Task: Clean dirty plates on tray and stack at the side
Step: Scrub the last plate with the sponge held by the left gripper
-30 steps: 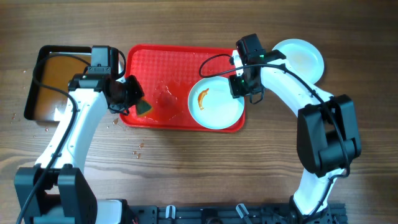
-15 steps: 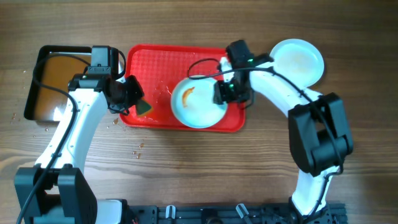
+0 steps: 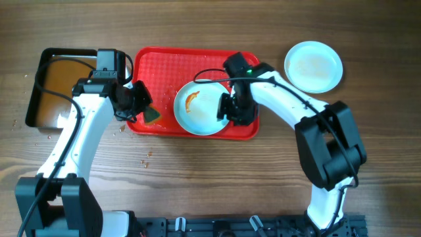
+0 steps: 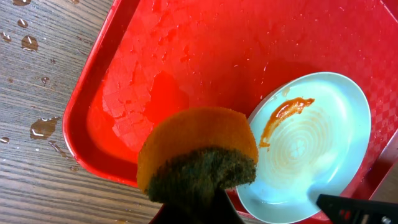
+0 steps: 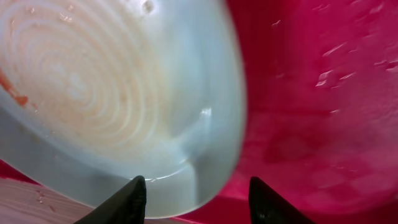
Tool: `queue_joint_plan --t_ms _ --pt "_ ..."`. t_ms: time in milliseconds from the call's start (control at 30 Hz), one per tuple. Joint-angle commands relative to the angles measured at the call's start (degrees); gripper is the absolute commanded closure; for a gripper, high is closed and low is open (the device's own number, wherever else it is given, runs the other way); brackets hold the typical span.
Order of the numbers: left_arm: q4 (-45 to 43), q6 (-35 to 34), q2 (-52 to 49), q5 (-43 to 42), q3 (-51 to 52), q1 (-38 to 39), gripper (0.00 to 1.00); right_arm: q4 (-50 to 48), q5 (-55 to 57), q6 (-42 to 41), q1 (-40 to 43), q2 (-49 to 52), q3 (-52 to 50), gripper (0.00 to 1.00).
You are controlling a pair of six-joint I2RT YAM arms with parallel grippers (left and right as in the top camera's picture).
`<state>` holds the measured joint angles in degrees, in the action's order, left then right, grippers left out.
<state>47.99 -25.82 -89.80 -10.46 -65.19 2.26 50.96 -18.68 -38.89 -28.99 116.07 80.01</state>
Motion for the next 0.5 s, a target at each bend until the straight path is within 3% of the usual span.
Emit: queue_joint_plan --t_ms 0,33,67,300,467 --pt "0.0 -0.1 0.8 -0.6 0.4 0.3 0.96 -0.8 0.9 -7.5 -3.7 0.8 -0.2 0.53" --pt "0.0 -0.1 0.8 -0.6 0.4 0.3 0.96 -0.7 2.8 -9.2 -4.6 0.8 -0.2 0.62" --pt "0.1 -0.1 0.8 -0.6 0.4 0.3 0.96 -0.6 5.4 -11.5 -5.7 0.8 -0.2 0.63" --pt "0.0 -0.1 0.8 -0.6 0.4 0.3 0.95 -1.2 14.0 -16.4 -7.6 0.8 -0.2 0.60" --pt "0.0 -0.1 0.8 -0.6 0.4 0.3 0.95 -3.1 13.1 -19.7 -8.0 0.8 -0.2 0.70"
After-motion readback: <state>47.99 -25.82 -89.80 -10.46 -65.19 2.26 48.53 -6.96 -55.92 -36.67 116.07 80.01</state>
